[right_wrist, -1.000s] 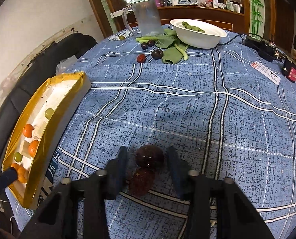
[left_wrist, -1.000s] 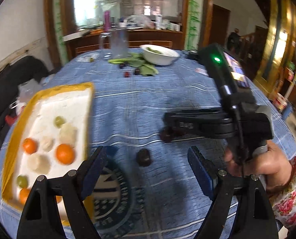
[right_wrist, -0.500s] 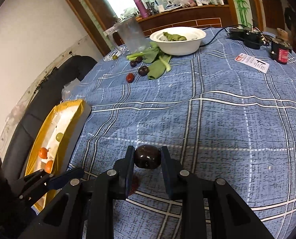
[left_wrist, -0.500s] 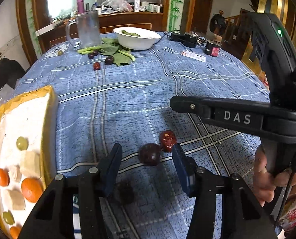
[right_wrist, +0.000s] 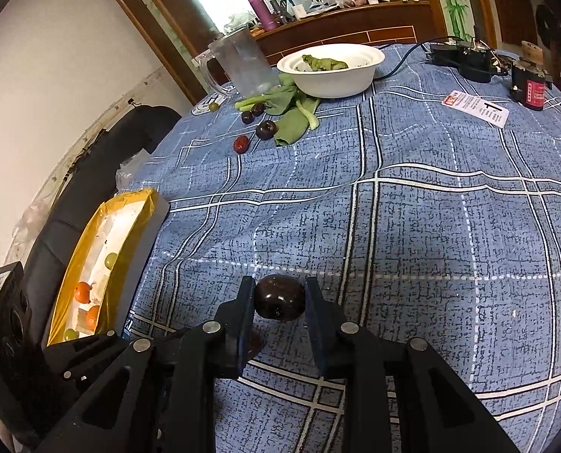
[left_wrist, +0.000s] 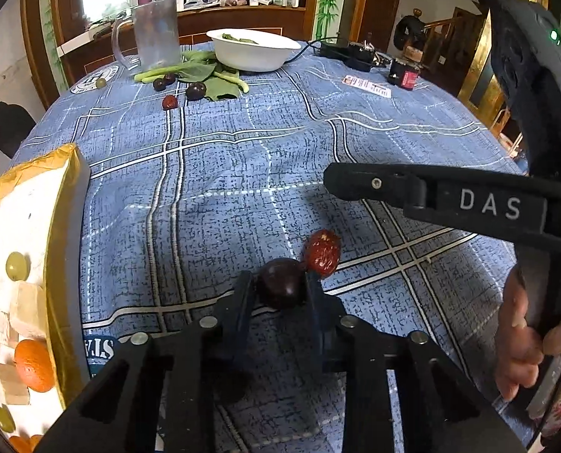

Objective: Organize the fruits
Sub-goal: 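Grasp a dark plum with the right tool while the left tool grasps another dark plum, then lift both held plums and carry them toward the white tray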

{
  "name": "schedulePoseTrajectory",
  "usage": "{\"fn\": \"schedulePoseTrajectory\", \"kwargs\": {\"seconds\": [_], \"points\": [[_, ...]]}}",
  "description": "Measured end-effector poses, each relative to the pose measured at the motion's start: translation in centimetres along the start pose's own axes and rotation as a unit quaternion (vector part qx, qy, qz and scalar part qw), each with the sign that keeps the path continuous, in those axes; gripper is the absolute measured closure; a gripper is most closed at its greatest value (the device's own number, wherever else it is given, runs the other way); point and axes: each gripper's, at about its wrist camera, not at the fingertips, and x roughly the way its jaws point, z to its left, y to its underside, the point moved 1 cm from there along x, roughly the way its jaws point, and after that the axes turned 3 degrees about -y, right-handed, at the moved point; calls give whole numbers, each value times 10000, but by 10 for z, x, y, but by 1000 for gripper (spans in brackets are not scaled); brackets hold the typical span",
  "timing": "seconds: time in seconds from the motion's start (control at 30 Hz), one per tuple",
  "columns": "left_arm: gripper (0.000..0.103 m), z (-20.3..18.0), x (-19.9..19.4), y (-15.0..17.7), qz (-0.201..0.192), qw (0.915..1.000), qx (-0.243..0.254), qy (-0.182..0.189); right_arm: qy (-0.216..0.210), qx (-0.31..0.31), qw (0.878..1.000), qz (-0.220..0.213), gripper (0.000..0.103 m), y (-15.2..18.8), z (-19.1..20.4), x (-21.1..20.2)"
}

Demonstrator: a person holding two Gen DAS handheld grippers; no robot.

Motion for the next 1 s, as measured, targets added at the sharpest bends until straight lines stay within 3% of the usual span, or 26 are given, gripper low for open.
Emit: {"fn": "schedulePoseTrajectory", "kwargs": {"seconds": [0.1, 0.13, 0.3, 0.63, 1.0], "points": [[75, -10, 1, 1, -45, 9993, 221, -300, 18, 8, 10000, -4, 75, 0, -1, 0], [80, -11, 1, 1, -59, 9991, 244, -340, 19, 6, 10000, -16, 75, -1, 0, 0], [80, -5, -11, 3, -230, 9985, 59, -494, 94, -69, 9999, -116, 75, -2, 2, -4], [79, 4, -65, 4, -805, 9940, -449, -581, 121, -27, 9998, -141, 75, -2, 1, -5], [79, -6, -69, 3, -838, 9943, -433, -490, 25, -156, 9997, -202, 75, -2, 9, -9]]}}
